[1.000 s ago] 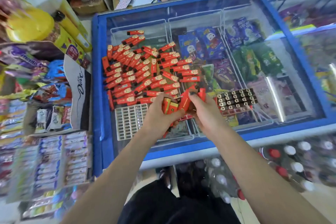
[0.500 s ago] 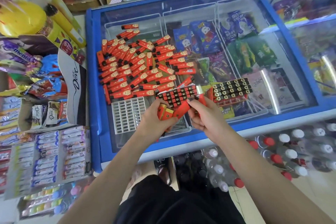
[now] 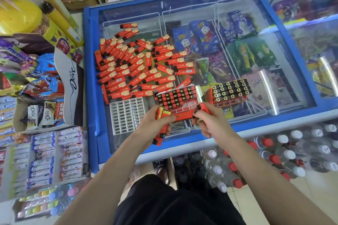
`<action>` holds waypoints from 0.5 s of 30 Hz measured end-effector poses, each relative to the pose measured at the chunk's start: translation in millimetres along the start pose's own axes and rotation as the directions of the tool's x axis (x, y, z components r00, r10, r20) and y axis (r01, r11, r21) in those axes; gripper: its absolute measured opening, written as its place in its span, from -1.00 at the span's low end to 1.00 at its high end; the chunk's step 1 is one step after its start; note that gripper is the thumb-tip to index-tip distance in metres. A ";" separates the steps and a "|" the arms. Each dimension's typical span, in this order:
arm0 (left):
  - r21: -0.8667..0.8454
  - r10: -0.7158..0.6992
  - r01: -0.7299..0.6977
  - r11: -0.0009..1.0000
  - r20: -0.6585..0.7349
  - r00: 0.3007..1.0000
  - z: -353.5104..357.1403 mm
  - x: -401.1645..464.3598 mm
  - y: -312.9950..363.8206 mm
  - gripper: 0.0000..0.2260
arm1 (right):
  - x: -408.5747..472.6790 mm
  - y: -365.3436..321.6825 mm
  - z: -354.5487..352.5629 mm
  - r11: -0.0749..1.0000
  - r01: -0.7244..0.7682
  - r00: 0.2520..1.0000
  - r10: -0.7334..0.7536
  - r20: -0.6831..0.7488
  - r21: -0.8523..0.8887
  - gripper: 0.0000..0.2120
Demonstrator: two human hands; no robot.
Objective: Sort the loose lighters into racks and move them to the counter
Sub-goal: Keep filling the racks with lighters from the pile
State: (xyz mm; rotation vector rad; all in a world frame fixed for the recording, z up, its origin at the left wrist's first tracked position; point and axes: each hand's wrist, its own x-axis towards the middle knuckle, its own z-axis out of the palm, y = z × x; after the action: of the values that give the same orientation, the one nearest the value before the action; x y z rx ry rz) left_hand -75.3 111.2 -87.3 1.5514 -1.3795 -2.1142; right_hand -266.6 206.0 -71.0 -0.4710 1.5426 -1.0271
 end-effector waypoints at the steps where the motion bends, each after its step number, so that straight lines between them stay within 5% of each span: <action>1: -0.021 -0.012 0.012 1.000 -0.004 1.000 0.1 2.1 -0.8 -0.70 | 0.7 1.9 -1.2 0.999 -0.002 1.000 0.002 0.007 0.034 -0.87; 4: 0.010 0.009 -0.008 1.000 -0.072 0.997 0.4 5.6 -2.3 -0.71 | 1.4 5.4 -1.8 1.000 0.004 0.999 -0.003 -0.042 0.026 -0.97; 9: 0.119 0.068 -0.038 0.992 -0.257 0.964 -2.8 9.6 -1.5 -0.74 | 10.8 8.2 0.1 0.973 0.077 0.920 -0.155 -0.361 -0.220 -0.75; 15: 0.177 0.074 -0.013 0.984 -0.344 0.936 -2.3 19.2 3.4 -0.69 | 34.9 17.3 10.5 0.949 0.052 0.915 -0.170 -0.366 -0.309 -0.76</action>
State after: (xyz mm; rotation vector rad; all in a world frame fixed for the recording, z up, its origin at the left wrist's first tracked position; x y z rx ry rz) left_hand -83.1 96.2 -97.5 1.8329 -1.4778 -1.6229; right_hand -261.5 184.7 -104.9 -0.5924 2.0629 -1.0241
